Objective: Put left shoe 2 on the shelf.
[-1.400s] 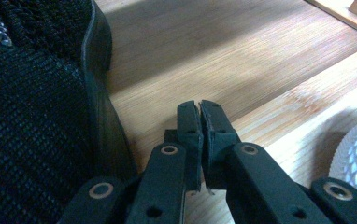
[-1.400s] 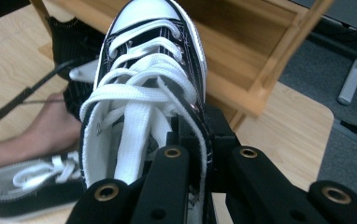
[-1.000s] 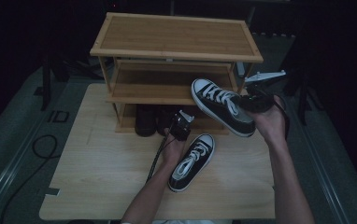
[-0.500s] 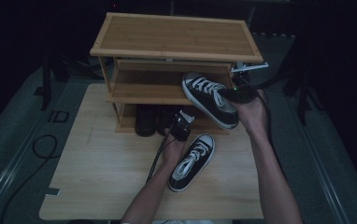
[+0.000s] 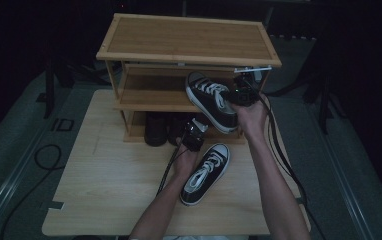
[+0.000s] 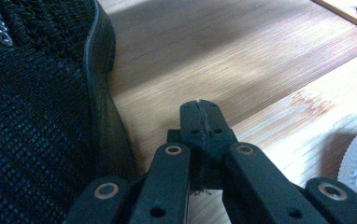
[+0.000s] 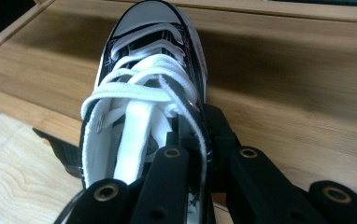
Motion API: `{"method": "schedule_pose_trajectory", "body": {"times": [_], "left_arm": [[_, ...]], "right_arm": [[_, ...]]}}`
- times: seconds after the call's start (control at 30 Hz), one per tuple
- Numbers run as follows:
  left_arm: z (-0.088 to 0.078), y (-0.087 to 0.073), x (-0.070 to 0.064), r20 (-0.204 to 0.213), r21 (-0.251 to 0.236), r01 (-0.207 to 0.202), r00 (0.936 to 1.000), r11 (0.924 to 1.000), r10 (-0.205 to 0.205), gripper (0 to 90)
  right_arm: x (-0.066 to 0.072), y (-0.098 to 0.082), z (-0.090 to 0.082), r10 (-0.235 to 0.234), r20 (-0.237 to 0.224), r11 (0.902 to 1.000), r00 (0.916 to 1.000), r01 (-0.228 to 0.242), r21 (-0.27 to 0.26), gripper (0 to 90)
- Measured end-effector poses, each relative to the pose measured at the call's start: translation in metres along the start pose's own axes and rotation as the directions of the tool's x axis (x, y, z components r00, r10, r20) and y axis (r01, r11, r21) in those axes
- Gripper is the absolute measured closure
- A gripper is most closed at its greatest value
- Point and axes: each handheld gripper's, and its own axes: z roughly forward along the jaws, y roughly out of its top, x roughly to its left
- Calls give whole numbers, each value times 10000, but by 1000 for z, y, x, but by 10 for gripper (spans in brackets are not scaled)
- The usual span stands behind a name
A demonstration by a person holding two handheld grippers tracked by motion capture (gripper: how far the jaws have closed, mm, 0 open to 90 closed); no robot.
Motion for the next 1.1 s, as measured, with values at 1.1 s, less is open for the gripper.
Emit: {"method": "schedule_pose_trajectory", "body": {"times": [1.1], "left_arm": [[0, 0, 1, 9, 3, -16, 10000, 10000, 16, 896]], "right_arm": [[6, 4, -10, -370, -355, 9993, 9987, 366, -105, 730]]}}
